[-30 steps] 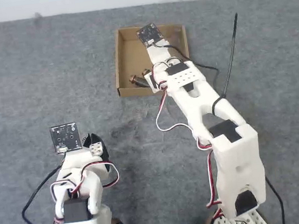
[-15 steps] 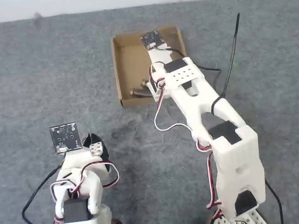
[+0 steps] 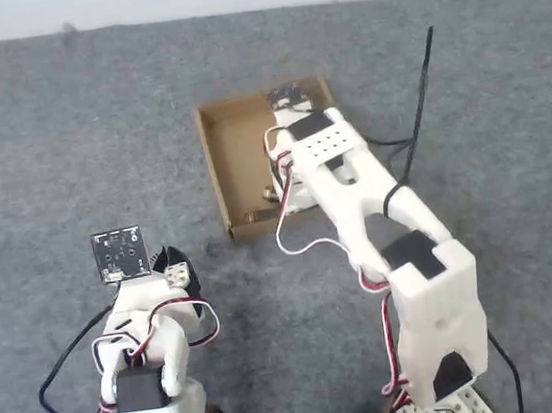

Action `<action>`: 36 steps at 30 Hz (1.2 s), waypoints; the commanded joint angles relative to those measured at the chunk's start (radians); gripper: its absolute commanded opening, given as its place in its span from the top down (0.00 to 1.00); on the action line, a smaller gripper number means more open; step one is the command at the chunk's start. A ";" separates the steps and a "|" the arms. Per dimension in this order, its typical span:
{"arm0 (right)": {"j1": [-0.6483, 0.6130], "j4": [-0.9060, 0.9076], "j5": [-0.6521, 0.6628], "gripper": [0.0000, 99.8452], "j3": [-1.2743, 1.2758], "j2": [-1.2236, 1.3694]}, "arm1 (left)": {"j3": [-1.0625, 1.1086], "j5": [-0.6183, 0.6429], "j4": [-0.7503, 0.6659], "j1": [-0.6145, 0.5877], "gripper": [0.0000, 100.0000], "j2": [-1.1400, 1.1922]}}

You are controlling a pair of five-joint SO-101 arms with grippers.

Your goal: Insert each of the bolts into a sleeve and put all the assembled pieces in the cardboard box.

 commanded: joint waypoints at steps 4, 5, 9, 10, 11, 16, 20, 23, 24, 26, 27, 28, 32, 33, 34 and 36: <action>-0.033 0.125 -0.147 0.96 -0.015 -0.203 | -0.016 -0.014 0.005 -0.005 0.98 -0.017; -0.033 0.153 -0.161 0.96 -0.015 -0.222 | -0.016 -0.014 0.005 -0.005 0.98 -0.017; 0.016 0.217 -0.172 0.96 -0.015 -0.275 | -0.016 -0.014 0.005 -0.005 0.98 -0.017; 0.042 0.223 -0.172 0.96 -0.015 -0.289 | -0.016 -0.014 0.005 -0.005 0.98 -0.017; 0.067 0.225 -0.170 0.96 -0.015 -0.306 | -0.016 -0.014 0.005 -0.005 0.98 -0.017; 0.142 0.242 -0.169 0.96 0.094 -0.430 | -0.016 -0.014 0.003 -0.005 0.98 -0.017; 0.168 0.174 -0.112 0.96 0.305 -0.553 | -0.016 -0.014 0.003 -0.003 0.98 -0.017; 0.217 0.084 -0.071 0.96 0.477 -0.653 | -0.016 -0.014 0.003 -0.003 0.98 -0.017; 0.239 0.051 -0.068 0.96 0.534 -0.687 | -0.016 -0.014 0.003 -0.003 0.98 -0.017; 0.282 -0.010 -0.054 0.96 0.643 -0.759 | -0.016 -0.014 0.003 -0.003 0.98 -0.017; 0.303 -0.041 -0.041 0.96 0.695 -0.794 | -0.016 -0.014 0.003 -0.003 0.98 -0.017; 0.323 -0.073 -0.028 0.96 0.746 -0.825 | -0.016 -0.014 0.003 -0.003 0.98 -0.017; 0.386 -0.173 0.026 0.96 0.924 -0.937 | -0.016 -0.014 0.003 -0.003 0.98 -0.017; 0.397 -0.183 0.035 0.96 0.959 -0.961 | -0.016 -0.014 0.003 -0.003 0.98 -0.017; 0.407 -0.193 0.040 0.96 0.991 -0.983 | -0.016 -0.014 0.003 -0.003 0.98 -0.017; 0.421 -0.196 0.043 0.96 1.048 -1.027 | -0.016 -0.014 0.003 -0.003 0.98 -0.017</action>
